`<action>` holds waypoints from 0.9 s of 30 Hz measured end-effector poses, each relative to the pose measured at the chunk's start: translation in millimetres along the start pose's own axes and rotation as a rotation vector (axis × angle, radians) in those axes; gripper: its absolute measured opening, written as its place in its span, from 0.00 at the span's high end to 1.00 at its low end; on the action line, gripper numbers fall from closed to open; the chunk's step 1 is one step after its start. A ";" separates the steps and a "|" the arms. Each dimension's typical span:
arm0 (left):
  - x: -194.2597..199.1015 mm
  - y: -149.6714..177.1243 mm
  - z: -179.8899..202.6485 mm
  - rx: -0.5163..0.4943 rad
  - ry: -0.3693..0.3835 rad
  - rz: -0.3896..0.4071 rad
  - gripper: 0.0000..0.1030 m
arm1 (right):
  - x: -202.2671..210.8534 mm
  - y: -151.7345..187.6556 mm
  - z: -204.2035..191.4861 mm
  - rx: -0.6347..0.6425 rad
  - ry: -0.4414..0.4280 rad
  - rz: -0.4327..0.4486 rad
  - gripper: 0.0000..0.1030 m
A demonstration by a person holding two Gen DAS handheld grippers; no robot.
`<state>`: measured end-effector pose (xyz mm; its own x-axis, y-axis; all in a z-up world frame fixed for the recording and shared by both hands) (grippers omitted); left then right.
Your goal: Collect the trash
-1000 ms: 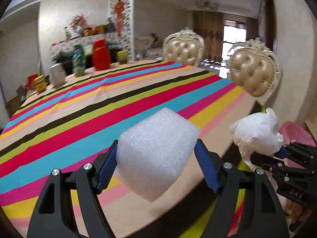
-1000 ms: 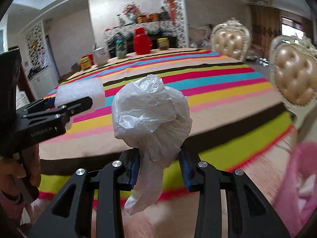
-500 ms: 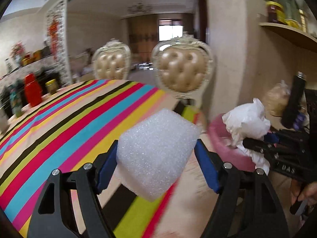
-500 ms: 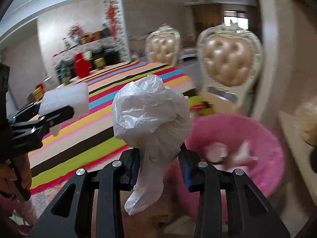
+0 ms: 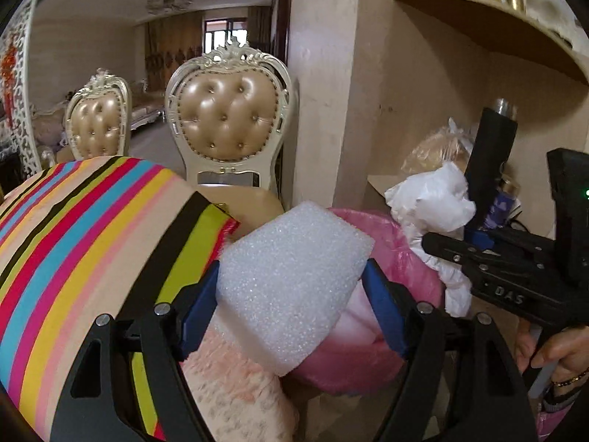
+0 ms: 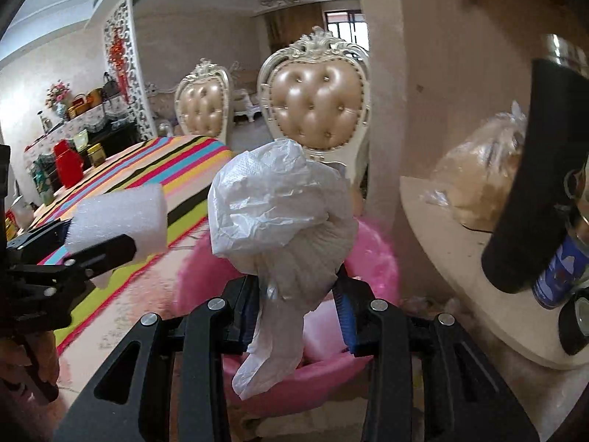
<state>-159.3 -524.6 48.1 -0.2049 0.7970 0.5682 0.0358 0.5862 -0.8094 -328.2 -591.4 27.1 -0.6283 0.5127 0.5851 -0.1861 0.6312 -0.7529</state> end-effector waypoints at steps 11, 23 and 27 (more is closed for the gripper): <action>-44.5 -10.0 -3.3 0.029 0.066 -0.016 0.26 | -38.8 -12.7 3.7 -0.037 -0.048 -0.031 0.60; -7.5 0.6 -41.2 -0.059 -0.109 0.080 0.04 | 8.2 -15.1 6.8 -0.025 0.012 0.071 0.23; 36.4 5.0 -38.5 -0.115 -0.165 0.122 0.04 | 47.7 -9.1 -11.4 -0.011 0.022 0.120 0.17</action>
<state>-128.9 -487.0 70.4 -0.3491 0.8340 0.4273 0.1792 0.5070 -0.8431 -347.9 -566.1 65.3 -0.6288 0.5973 0.4978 -0.1022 0.5712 -0.8144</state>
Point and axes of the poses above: each gripper's, at about its wrist camera, not at the fingertips, and x roughly against the way its jaws point, z to its right, y to its underside, the point moved 6 cm from there along -x, roughly the way its jaws point, and after that the axes turned 14 degrees about -x, right-handed, at the moved point
